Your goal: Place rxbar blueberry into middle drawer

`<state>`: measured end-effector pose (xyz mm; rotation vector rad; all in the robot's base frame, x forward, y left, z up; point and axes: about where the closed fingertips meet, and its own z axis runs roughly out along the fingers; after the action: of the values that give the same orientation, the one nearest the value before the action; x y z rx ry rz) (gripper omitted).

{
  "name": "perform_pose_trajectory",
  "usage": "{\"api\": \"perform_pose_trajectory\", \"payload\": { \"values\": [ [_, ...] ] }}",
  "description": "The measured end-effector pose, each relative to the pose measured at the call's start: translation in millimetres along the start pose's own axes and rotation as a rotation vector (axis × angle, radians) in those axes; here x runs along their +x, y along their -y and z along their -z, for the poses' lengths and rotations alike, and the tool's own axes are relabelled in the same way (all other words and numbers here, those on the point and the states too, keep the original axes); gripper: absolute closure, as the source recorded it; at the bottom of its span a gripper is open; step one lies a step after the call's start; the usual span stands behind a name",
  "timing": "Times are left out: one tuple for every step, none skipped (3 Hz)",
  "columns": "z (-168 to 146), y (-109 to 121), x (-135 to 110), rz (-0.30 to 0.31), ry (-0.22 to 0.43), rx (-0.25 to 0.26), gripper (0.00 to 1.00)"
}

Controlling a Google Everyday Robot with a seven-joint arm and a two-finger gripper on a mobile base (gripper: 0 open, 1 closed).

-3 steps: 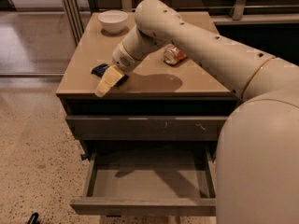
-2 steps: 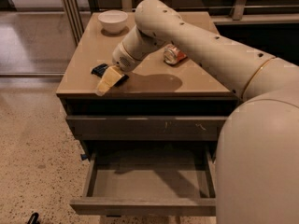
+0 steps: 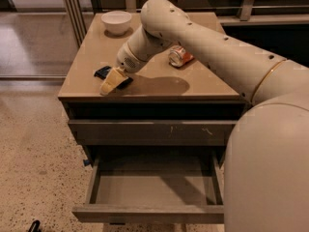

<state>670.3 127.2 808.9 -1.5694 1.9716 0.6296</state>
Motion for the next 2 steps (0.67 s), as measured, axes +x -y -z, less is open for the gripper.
{"api": "perform_pose_trajectory", "payload": {
  "values": [
    [-0.1,0.0,0.0,0.000,0.000,0.000,0.85],
    [-0.1,0.0,0.0,0.000,0.000,0.000,1.00]
  ]
}}
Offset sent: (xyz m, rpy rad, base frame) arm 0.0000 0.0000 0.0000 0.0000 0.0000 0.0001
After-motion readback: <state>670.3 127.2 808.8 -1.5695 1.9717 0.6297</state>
